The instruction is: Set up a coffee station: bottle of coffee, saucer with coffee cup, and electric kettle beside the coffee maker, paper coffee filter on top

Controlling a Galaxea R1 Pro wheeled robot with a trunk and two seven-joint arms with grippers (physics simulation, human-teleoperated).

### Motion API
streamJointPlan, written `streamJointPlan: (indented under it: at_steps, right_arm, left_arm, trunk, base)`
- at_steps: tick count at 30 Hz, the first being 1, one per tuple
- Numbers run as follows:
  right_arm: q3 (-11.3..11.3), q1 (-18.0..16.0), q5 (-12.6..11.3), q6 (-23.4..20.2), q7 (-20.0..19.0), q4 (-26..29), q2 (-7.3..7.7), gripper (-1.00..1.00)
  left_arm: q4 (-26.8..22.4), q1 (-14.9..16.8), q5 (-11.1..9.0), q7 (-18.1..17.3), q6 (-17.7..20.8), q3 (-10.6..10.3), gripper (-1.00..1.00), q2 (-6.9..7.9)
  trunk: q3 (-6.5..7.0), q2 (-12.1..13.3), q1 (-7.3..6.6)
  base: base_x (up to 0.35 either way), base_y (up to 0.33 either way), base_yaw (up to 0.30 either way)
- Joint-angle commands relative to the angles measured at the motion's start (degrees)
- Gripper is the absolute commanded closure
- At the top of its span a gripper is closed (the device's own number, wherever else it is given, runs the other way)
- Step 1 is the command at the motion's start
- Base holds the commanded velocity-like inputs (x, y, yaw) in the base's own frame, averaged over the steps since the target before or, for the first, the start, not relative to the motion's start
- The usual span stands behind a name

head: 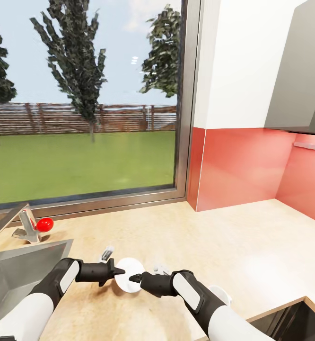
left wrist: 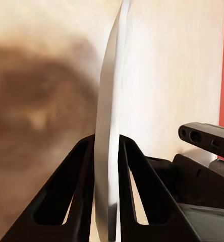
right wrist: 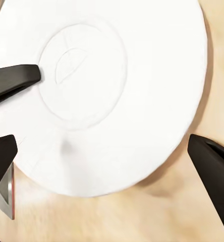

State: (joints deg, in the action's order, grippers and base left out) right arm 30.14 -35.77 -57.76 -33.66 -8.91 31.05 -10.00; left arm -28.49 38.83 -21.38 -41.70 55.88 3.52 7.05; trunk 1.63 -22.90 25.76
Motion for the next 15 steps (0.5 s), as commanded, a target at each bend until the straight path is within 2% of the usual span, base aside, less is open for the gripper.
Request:
streamJointPlan:
  at_steps: [1,12,15]
  right_arm:
    - [0.2,0.0,0.6,-0.2,-0.1,-0.1,0.00,-1.00]
    - [0.2,0.0,0.5,-0.2,-0.1,0.0,0.00,-1.00]
    - [0.2,0.0,0.5,-0.2,-0.1,0.2,0.00,-1.00]
  left_arm:
    - [0.0,0.0,0.4,-0.4,0.1,0.2,1.00,-0.02]
    - [0.0,0.0,0.5,-0.4,0.0,0.6,1.00,0.13]
    - [-0.4,0.1,0.5,-0.4,0.0,0.8,1.00,0.66]
  trunk:
    - [-0.04,0.0,0.03]
    - [-0.04,0.0,0.03]
    - [-0.04,0.0,0.03]
  base:
    - [0.000,0.000,0.000]
    - [0.000,0.000,0.000]
    - [0.000,0.000,0.000]
